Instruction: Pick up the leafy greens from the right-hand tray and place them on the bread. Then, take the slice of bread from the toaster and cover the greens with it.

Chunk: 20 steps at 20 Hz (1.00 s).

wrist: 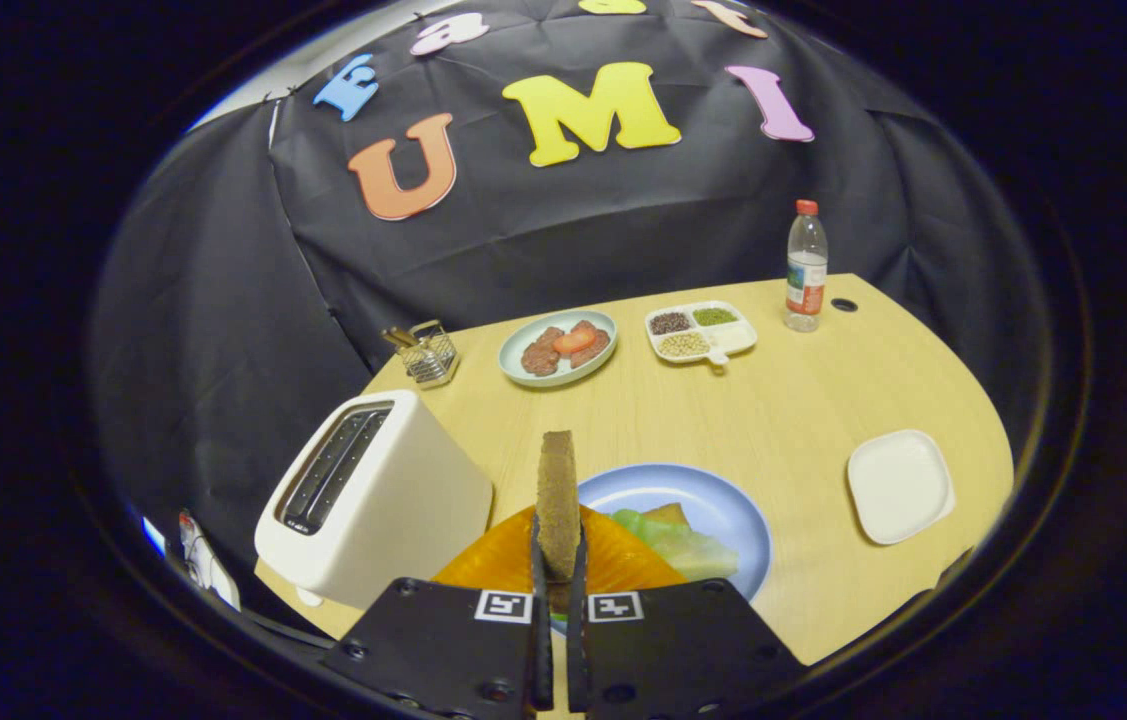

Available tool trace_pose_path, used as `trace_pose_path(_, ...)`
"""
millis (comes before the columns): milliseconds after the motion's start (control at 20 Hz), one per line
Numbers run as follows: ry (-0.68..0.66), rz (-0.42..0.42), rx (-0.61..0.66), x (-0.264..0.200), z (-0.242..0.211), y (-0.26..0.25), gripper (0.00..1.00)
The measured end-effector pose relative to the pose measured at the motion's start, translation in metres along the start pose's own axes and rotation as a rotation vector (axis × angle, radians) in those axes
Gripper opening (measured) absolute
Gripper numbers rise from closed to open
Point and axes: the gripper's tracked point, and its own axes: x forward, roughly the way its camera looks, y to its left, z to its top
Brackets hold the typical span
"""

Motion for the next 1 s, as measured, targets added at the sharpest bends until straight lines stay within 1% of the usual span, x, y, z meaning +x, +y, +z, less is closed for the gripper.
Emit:
trace_pose_path(100,0.010,0.017,0.022,0.005,-0.007,-0.004,0.06)
trace_pose_path(350,0.021,0.011,0.046,0.010,-0.017,-0.030,0.06)
trace_pose_path(550,0.051,-0.015,0.044,0.014,-0.026,-0.055,0.14)
trace_pose_path(600,0.063,-0.019,0.038,0.016,-0.029,-0.060,0.19)
trace_pose_path(650,0.071,-0.021,0.032,0.017,-0.031,-0.064,0.22)
trace_pose_path(750,0.093,-0.030,0.017,0.020,-0.035,-0.073,0.32)
trace_pose_path(800,0.103,-0.038,0.006,0.022,-0.037,-0.078,0.41)
trace_pose_path(850,0.114,-0.050,-0.008,0.025,-0.040,-0.084,0.47)
trace_pose_path(900,0.123,-0.059,-0.017,0.027,-0.041,-0.088,0.60)
trace_pose_path(1000,0.140,-0.062,-0.032,0.032,-0.045,-0.093,0.76)
